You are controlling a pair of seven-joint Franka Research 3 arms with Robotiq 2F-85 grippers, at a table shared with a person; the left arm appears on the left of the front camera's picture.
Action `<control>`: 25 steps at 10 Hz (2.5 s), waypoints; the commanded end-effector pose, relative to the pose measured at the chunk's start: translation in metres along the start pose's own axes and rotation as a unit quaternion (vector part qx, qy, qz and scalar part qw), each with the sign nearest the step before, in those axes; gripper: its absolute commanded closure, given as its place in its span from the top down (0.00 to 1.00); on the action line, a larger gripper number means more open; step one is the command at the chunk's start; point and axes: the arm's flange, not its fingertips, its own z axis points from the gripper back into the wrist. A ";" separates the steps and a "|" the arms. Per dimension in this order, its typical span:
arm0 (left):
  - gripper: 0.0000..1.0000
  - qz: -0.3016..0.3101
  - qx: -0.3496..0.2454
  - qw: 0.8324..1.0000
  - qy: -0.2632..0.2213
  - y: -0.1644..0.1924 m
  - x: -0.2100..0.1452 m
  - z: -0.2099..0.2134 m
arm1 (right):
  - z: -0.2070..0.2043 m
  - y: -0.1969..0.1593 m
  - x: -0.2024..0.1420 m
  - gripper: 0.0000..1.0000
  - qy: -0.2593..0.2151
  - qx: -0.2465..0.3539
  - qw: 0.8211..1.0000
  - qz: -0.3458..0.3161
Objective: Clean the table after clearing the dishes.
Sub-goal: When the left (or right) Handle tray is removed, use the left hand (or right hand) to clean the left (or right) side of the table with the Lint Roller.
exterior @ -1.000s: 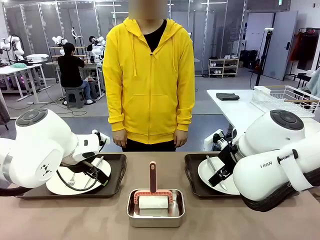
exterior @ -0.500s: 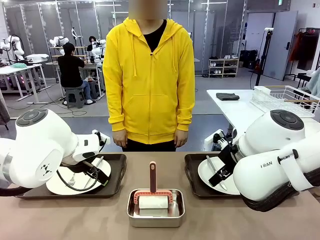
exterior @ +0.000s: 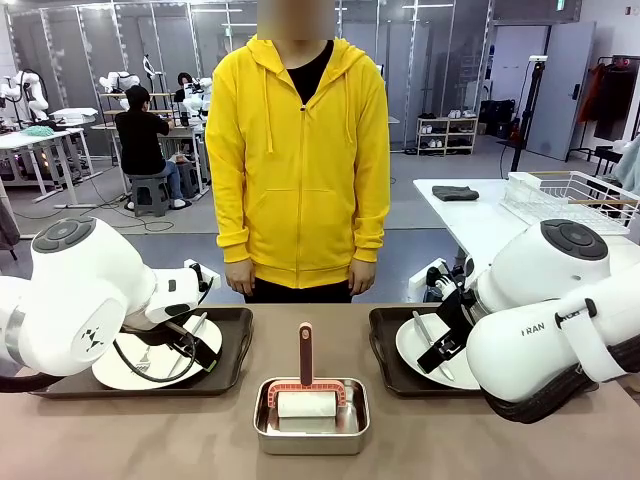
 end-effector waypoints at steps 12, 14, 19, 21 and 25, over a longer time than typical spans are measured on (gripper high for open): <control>1.00 0.151 -0.416 0.896 -0.034 0.146 -0.027 0.077 | 0.046 -0.104 -0.008 1.00 -0.024 0.410 0.895 -0.176; 1.00 0.233 -0.431 0.869 -0.066 0.182 -0.060 0.093 | 0.049 -0.143 -0.045 1.00 -0.053 0.433 0.868 -0.238; 1.00 0.369 -0.408 0.823 -0.142 0.256 -0.155 0.134 | 0.076 -0.235 -0.131 1.00 -0.115 0.453 0.809 -0.357; 1.00 0.403 -0.393 0.812 -0.153 0.278 -0.196 0.145 | 0.088 -0.267 -0.181 1.00 -0.138 0.470 0.769 -0.412; 1.00 0.474 -0.345 0.795 -0.154 0.300 -0.243 0.169 | 0.108 -0.298 -0.254 1.00 -0.154 0.446 0.738 -0.483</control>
